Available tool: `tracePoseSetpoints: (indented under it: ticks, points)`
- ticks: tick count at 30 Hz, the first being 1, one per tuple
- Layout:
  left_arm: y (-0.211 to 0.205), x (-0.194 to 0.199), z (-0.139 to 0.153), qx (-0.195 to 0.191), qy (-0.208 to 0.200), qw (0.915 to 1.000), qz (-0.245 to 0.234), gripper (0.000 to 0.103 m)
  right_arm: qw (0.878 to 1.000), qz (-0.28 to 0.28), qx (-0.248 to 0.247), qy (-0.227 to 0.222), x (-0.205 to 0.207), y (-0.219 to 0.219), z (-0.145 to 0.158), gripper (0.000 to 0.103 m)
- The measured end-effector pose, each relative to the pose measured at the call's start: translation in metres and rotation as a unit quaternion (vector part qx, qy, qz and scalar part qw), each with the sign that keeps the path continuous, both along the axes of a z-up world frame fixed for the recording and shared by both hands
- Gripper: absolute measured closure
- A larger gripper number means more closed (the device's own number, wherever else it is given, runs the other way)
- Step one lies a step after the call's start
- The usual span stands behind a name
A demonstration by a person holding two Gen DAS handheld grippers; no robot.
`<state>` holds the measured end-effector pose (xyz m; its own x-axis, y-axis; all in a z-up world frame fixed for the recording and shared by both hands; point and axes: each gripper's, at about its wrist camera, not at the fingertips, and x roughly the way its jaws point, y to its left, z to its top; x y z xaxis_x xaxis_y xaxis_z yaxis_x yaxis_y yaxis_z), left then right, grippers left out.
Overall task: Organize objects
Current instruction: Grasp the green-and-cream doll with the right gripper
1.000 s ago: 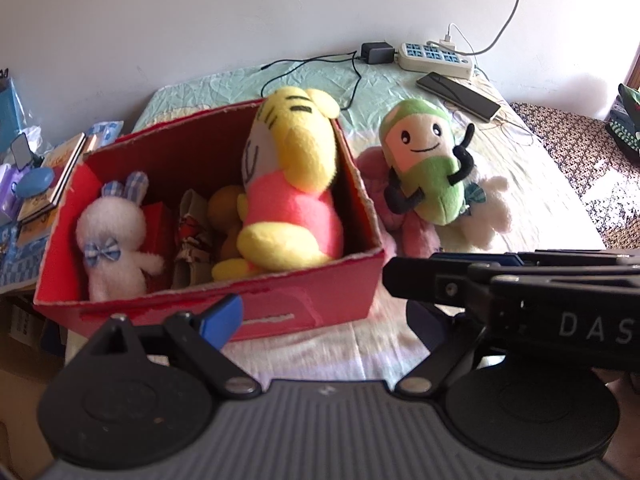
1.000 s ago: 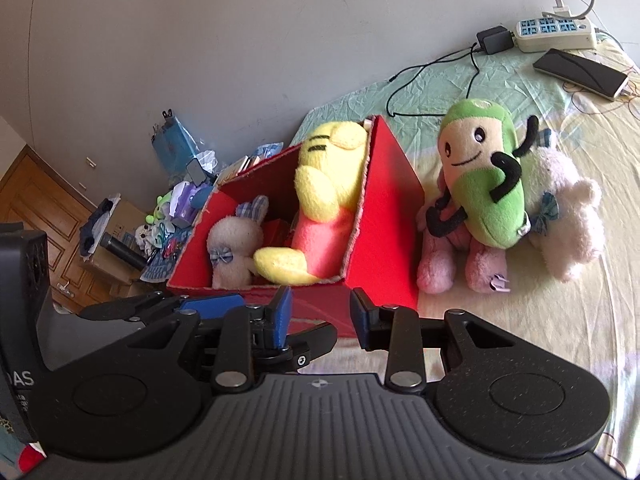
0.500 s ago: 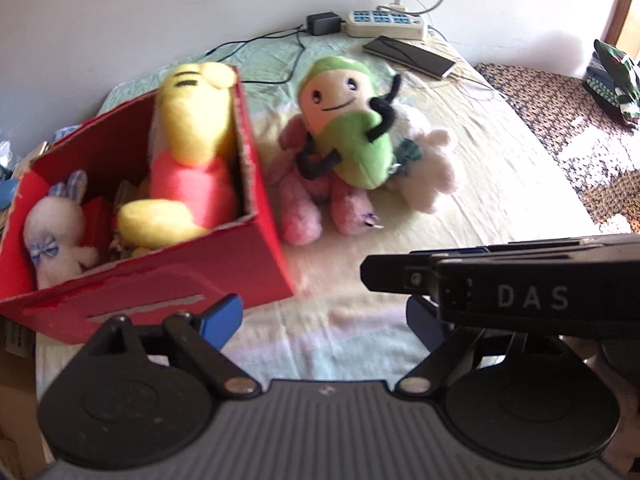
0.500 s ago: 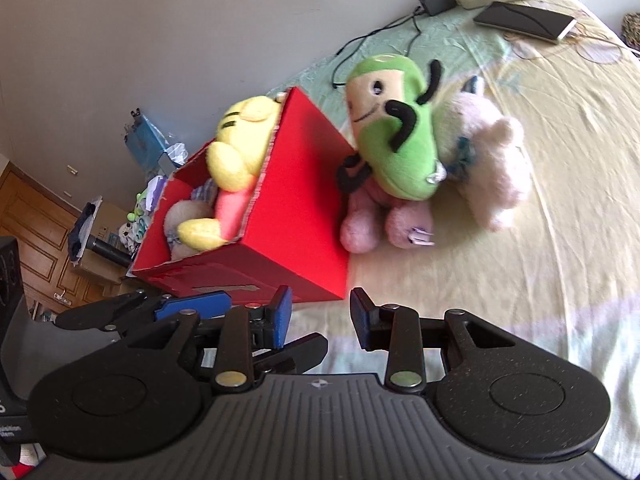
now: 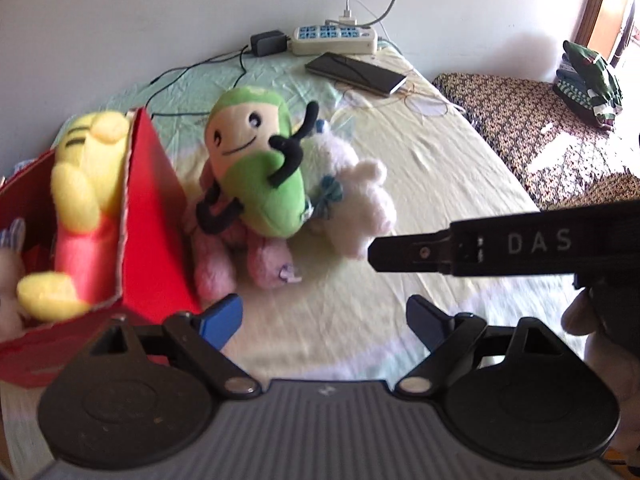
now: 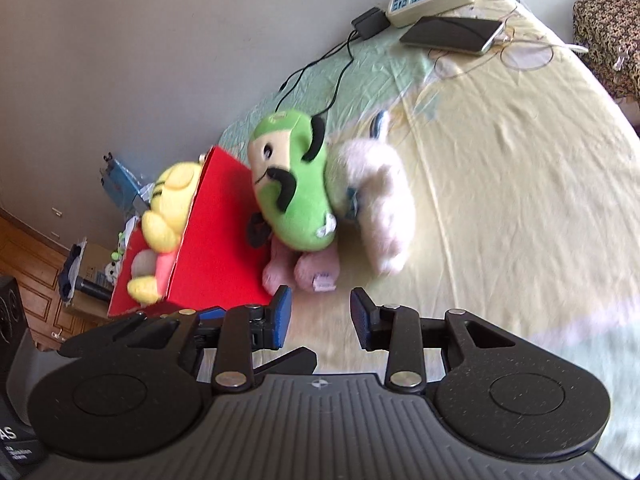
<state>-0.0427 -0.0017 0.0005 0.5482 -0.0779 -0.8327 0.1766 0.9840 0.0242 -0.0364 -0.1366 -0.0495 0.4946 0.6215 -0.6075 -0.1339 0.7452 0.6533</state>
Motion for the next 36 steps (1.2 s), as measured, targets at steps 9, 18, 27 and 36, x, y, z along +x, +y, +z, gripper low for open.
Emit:
tracePoseSetpoints:
  ticks: [9,18,27,36]
  points:
    - [-0.005,0.044,0.001,0.014,-0.03,0.9994,0.009,0.015,0.999,-0.011,0.027,-0.02,0.046,-0.015,0.015,0.047]
    - [0.008,0.079,-0.012,-0.016,-0.011,0.9993,0.032,0.015,0.998,-0.002,0.055,-0.014,0.093,-0.006,0.007,0.046]
    - [0.024,0.105,-0.017,-0.045,-0.005,0.9978,0.048,0.015,0.998,0.035,0.052,-0.014,0.124,0.012,-0.002,0.044]
    - [0.037,0.125,-0.035,-0.07,0.026,0.9951,0.065,0.017,0.997,0.061,0.054,-0.005,0.137,0.025,-0.018,0.044]
